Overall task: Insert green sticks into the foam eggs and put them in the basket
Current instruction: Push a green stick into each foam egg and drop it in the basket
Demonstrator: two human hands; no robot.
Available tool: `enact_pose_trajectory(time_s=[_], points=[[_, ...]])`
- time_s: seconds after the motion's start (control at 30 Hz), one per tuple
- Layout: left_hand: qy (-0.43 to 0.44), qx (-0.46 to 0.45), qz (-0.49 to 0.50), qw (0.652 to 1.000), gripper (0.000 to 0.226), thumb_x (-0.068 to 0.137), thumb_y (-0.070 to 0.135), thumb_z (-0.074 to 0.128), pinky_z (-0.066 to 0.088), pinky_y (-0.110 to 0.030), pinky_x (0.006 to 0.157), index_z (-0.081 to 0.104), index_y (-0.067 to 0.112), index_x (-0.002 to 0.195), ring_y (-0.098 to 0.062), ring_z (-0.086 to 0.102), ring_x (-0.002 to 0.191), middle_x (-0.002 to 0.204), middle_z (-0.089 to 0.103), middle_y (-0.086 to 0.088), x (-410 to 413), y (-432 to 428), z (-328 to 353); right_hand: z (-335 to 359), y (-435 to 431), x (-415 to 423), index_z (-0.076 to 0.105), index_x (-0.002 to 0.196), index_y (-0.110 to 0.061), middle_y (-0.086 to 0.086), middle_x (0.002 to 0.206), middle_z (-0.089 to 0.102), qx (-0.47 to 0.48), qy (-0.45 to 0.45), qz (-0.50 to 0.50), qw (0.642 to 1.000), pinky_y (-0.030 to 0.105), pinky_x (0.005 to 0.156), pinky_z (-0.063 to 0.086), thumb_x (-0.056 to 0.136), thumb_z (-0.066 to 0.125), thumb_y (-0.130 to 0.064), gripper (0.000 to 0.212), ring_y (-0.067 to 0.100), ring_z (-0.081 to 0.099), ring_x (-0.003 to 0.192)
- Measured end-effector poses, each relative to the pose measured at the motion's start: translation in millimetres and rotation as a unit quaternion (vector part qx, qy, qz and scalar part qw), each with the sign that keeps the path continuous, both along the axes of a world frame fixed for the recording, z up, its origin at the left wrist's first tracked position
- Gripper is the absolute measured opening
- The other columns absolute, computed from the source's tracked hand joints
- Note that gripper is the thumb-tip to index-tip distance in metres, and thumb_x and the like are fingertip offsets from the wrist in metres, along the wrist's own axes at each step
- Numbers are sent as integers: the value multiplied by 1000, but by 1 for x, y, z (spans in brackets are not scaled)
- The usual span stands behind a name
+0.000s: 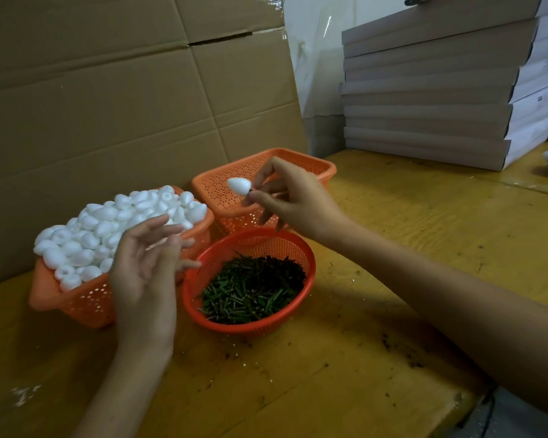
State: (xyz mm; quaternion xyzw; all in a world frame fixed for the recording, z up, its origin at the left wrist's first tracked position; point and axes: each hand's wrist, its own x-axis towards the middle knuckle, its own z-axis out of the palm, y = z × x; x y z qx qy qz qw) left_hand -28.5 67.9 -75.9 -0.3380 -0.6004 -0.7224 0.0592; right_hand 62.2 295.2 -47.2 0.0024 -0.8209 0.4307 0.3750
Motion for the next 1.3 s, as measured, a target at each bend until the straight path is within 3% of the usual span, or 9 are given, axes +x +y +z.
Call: enact_pose_trajectory(time_s=[0.1, 0.2, 0.33, 0.43, 0.53, 0.8, 1.0, 1.17, 1.3], points=[[202, -116, 188, 954, 21, 101, 32, 59, 55, -35, 86, 65, 23, 119, -10, 65, 106, 119, 68, -1, -17, -16, 1, -2, 18, -3, 60, 102, -11, -8, 91, 79, 48, -8, -118, 992, 45, 54, 61, 98, 72, -19, 15, 11, 74, 65], [363, -297, 350, 811, 31, 103, 31, 54, 43, -52, 92, 67, 11, 123, -36, 52, 118, 126, 59, -16, -37, -34, 1, -4, 30, -5, 64, 99, -17, -7, 95, 80, 107, -30, -203, 973, 40, 64, 62, 97, 74, -22, 12, 3, 70, 66], [306, -440, 382, 753, 34, 108, 31, 54, 43, -64, 94, 72, 5, 121, -52, 53, 120, 131, 60, -31, -43, -39, -3, -6, 35, -5, 72, 101, -19, -5, 101, 80, 162, -17, -260, 952, 27, 71, 58, 94, 76, -26, 10, -5, 60, 68], [299, -499, 374, 722, 49, 112, 38, 40, 40, -58, 85, 74, 3, 107, -50, 65, 92, 99, 71, -30, -39, -38, -2, -5, 35, -4, 76, 104, -20, -7, 104, 79, 184, -21, -274, 944, 34, 78, 61, 95, 76, -26, 12, 4, 71, 88], [291, -521, 366, 714, 46, 106, 40, 47, 39, -55, 79, 74, 4, 98, -45, 66, 79, 83, 71, -25, -37, -37, 3, -4, 35, -3, 77, 108, -21, -7, 105, 79, 197, -26, -279, 940, 37, 79, 62, 95, 75, -26, 14, 8, 73, 94], [295, -511, 365, 720, 53, 105, 48, 41, 40, -52, 81, 76, 10, 97, -40, 68, 82, 84, 74, -17, -43, -40, 2, -3, 30, -3, 75, 118, -21, -6, 109, 79, 224, -15, -286, 932, 35, 77, 63, 95, 76, -25, 24, 8, 74, 93], [345, -493, 308, 737, 42, 101, 33, 65, 47, -54, 84, 67, 26, 142, -38, 72, 104, 124, 76, -8, -42, -40, 6, -1, 13, -3, 66, 122, -20, -10, 110, 77, 228, 27, -274, 934, 35, 69, 62, 97, 71, -29, 27, 4, 69, 82], [346, -516, 303, 723, 35, 94, 25, 73, 48, -53, 79, 70, 16, 128, -39, 72, 99, 125, 73, -11, -46, -41, 5, -4, 4, -5, 61, 125, -20, -10, 109, 77, 232, 17, -240, 943, 39, 65, 61, 98, 70, -29, 30, 8, 72, 78], [308, -555, 303, 711, 29, 95, 29, 72, 50, -48, 73, 75, 15, 120, -42, 72, 95, 155, 54, -14, -44, -40, 8, -5, 3, -5, 59, 126, -19, -10, 109, 77, 225, 15, -231, 947, 41, 64, 61, 98, 70, -28, 32, 9, 72, 76]])
